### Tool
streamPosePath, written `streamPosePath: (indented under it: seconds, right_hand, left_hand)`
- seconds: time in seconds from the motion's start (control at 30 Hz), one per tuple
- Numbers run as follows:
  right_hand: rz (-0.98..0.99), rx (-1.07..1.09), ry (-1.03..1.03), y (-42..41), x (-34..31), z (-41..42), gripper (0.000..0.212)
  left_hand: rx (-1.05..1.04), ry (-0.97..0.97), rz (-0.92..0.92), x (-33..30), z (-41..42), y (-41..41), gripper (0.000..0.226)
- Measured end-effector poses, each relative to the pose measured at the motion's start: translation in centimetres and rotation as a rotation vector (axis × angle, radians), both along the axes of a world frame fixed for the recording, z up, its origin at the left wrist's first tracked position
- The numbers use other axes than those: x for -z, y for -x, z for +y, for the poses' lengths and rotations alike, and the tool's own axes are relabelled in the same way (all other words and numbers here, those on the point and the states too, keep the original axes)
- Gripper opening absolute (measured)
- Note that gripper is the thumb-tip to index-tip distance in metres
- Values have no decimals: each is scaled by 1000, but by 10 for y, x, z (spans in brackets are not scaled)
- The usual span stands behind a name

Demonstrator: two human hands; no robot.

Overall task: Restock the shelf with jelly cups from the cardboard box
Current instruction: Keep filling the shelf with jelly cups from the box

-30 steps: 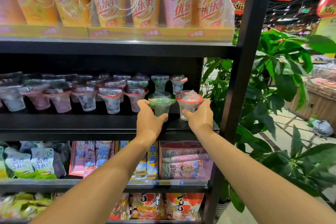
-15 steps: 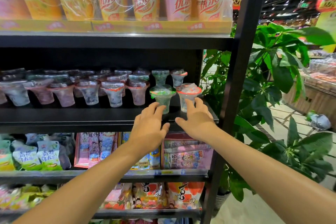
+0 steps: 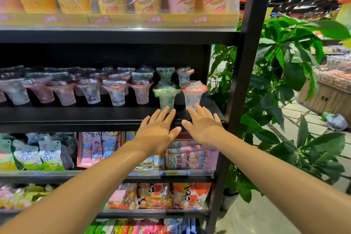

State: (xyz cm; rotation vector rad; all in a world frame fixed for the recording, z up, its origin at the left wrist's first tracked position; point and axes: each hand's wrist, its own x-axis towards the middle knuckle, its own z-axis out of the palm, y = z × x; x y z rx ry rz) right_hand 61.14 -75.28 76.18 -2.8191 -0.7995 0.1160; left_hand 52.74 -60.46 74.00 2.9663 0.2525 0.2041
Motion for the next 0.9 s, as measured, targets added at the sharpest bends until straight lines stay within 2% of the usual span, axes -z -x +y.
streamPosePath:
  seconds: [0.5, 0.9]
  right_hand:
    - [17, 35, -77, -15, -1, 0, 60]
    - [-29, 89, -36, -34, -3, 18, 58]
  left_hand:
    - [3, -34, 22, -9, 17, -11, 68]
    - [-21, -25, 43, -16, 33, -39, 66]
